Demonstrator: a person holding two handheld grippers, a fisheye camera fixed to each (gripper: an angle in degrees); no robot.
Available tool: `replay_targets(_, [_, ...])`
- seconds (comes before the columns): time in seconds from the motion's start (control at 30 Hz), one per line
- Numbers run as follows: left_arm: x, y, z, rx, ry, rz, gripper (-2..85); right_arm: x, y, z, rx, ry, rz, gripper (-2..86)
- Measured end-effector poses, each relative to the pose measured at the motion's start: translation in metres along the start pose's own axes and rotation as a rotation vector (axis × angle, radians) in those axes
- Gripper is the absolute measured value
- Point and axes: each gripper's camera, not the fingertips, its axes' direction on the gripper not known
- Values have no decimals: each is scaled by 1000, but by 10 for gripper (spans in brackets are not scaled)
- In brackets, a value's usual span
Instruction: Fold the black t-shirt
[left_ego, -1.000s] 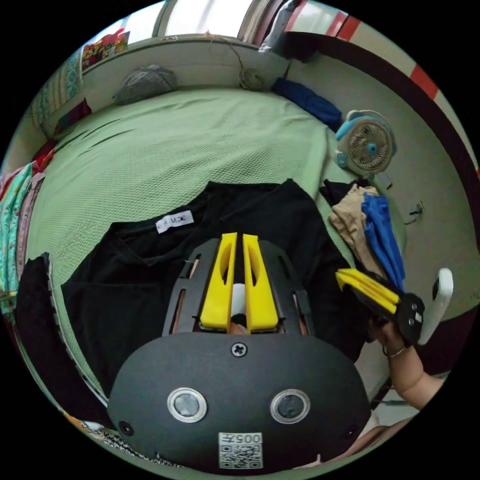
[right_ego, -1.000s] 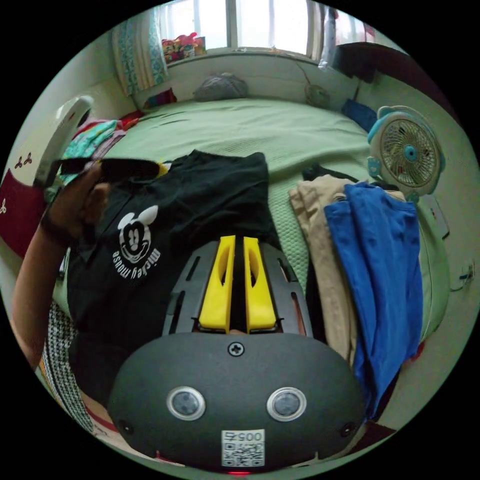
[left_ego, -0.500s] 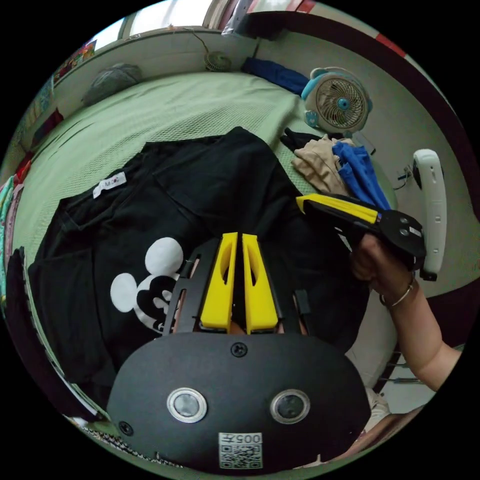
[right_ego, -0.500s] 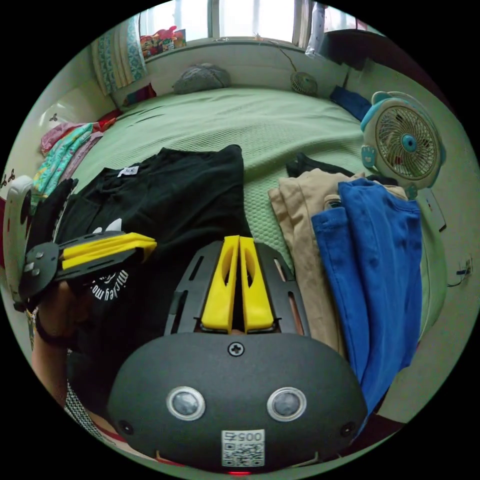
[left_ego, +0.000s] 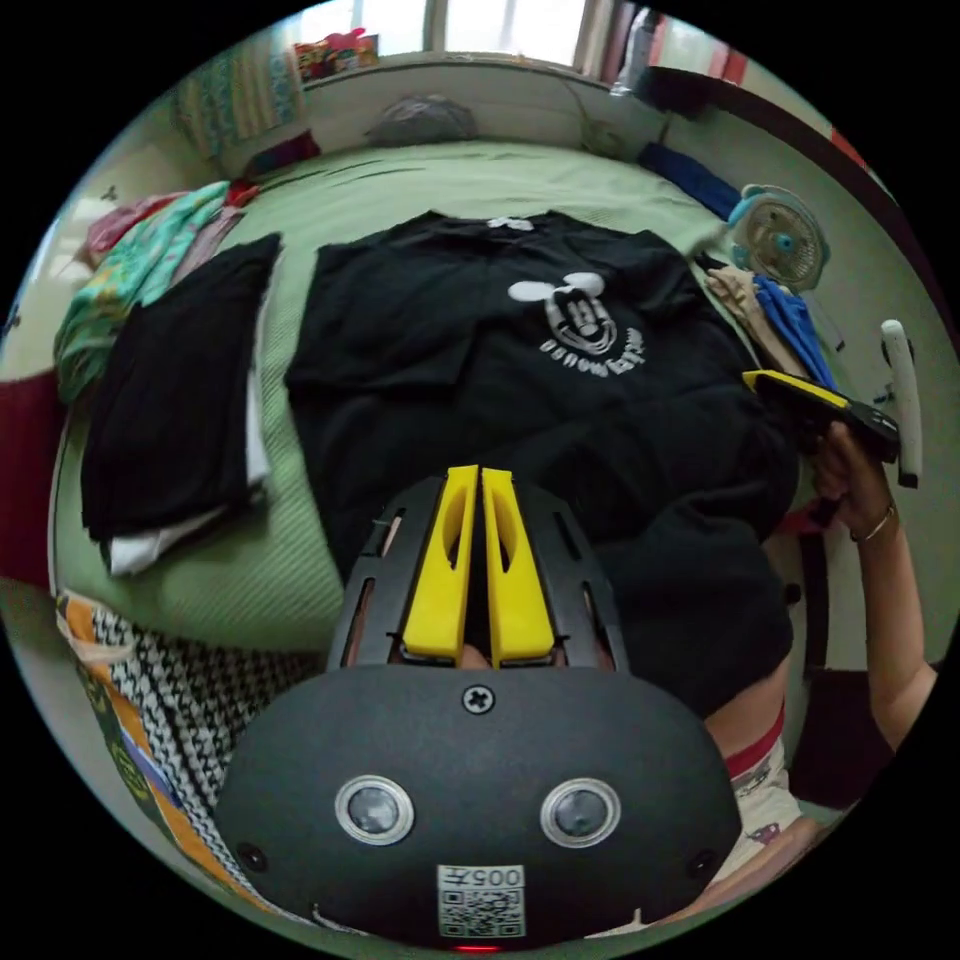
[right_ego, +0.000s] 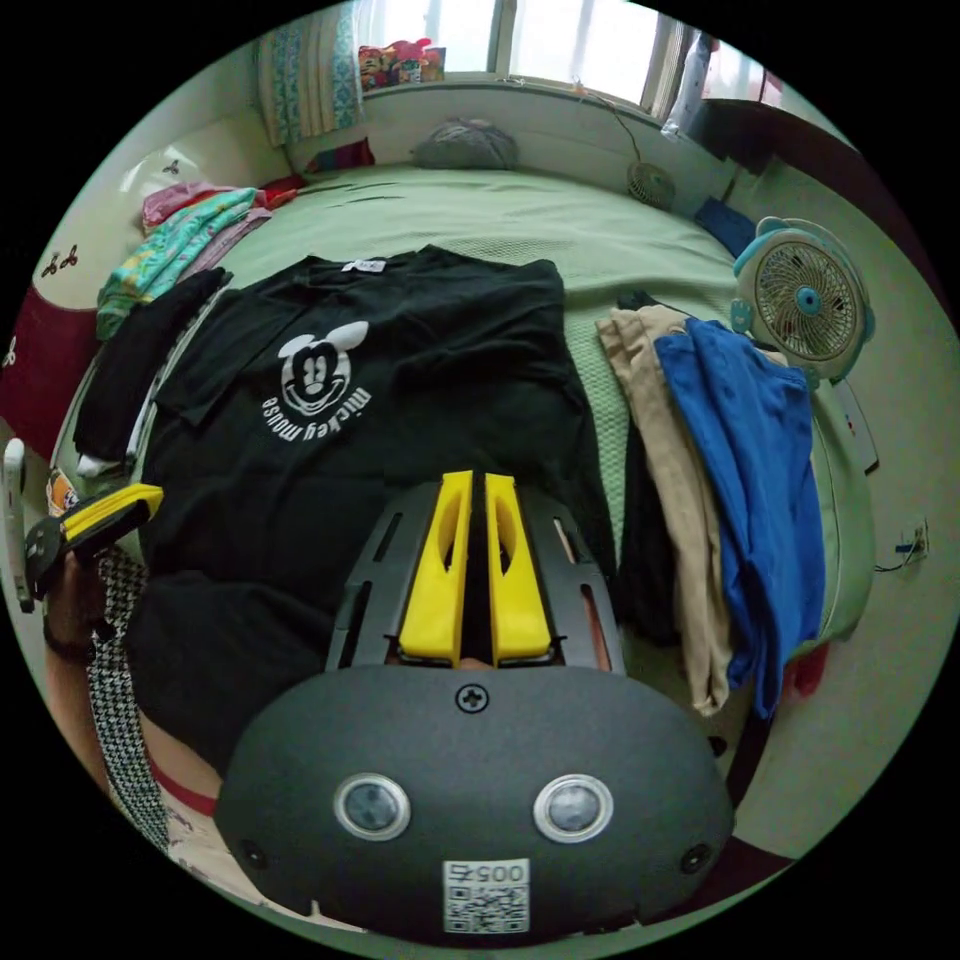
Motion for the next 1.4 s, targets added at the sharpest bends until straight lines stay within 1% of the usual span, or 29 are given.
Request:
replay_targets(0.1, [-24,30,6,-9,-18,-82,3,-16,19,2,-20,-2,-10,13])
replay_targets(0.33, [-52,69,15,-41,-12,-152,-6,-27,55,12,-64,-9,33,4])
replay_targets(0.57, [-77,96,12,-107,11,-162,-7,-29,77,14,-70,-5,41,-3])
replay_targets(0.6, [-82,103,11,-101,25,-145,-7,-29,79,14,-67,-3,40,-4])
replay_targets(0.7, [-97,122,9,-73,77,-180,-7,-32,89,13,-51,19,27,-4])
replay_targets(0.77, [-101,133,6,-52,72,-156,-7,-35,97,12,-36,36,11,-5])
replay_targets(0.87, [-104,148,2,-43,33,-153,-7,-33,105,9,-22,35,23,-8])
replay_targets(1.03, [-102,169,-5,-45,-107,-107,-6,-30,117,4,-11,42,32,-13])
replay_targets(1.1, [-106,175,-7,-52,-118,-122,-6,-29,121,2,-6,38,24,-14])
replay_targets(1.23, [-122,193,-15,-43,-83,-177,-4,-22,133,-6,30,15,-8,-13])
replay_targets(1.3, [-130,201,-21,-41,-55,-185,-1,-14,137,-13,29,-29,19,-7])
replay_targets(1.37, [-139,212,-31,0,3,-197,4,2,143,-25,15,-108,68,28])
replay_targets(1.4, [-146,220,-39,30,28,-201,10,5,145,-29,17,-117,62,42])
